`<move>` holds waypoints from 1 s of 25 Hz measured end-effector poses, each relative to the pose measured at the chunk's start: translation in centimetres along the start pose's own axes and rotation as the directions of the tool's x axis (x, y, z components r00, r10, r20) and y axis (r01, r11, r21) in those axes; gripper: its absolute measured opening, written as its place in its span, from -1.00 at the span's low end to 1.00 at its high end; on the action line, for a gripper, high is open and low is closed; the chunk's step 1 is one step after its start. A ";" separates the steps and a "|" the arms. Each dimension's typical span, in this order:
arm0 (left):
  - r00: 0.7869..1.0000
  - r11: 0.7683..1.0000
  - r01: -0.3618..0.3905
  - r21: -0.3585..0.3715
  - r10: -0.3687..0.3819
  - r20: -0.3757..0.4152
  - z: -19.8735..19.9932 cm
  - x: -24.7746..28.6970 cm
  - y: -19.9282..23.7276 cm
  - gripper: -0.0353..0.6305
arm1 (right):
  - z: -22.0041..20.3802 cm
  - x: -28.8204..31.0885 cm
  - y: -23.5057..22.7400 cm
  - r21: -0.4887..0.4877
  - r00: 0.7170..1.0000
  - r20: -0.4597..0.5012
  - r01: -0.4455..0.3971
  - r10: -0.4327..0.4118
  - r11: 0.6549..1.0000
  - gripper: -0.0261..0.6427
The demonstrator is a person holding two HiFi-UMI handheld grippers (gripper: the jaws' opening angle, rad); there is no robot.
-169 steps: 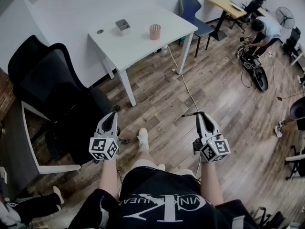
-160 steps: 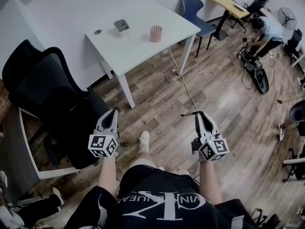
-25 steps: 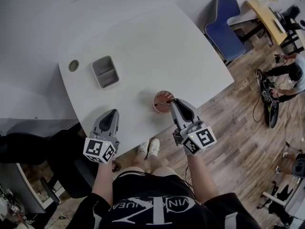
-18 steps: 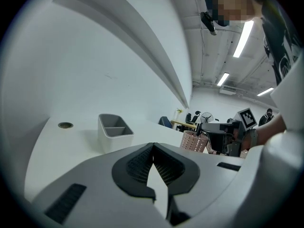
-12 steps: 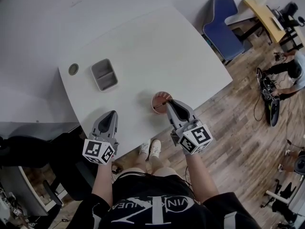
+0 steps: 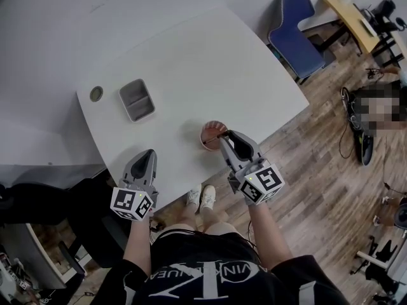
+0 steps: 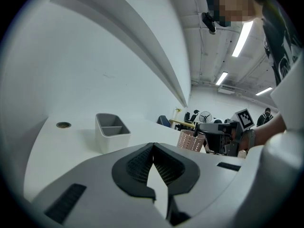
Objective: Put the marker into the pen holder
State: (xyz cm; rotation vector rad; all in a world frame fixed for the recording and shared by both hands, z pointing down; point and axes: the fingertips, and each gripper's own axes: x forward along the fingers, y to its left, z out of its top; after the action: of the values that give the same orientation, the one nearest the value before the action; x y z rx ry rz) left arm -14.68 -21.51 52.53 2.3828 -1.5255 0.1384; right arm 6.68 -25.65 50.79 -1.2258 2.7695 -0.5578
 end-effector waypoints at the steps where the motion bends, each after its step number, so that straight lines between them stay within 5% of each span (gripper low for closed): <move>1: 1.000 1.000 0.001 0.000 -0.001 -0.001 -0.1 0.0 -0.1 -0.84 | 0.0 0.0 0.0 0.004 1.000 0.001 -0.002 0.002 1.000 -0.60; 25: 0.999 0.999 0.041 0.008 -0.041 0.000 0.8 0.3 -0.6 -0.85 | 1.0 -1.3 -1.1 0.050 0.997 0.018 0.074 -0.075 0.996 -0.32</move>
State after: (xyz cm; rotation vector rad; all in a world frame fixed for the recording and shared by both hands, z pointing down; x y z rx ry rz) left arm -14.08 -21.77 51.74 2.4185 -1.4784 0.1354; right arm 8.53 -25.64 50.13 -1.3218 2.6860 -0.6124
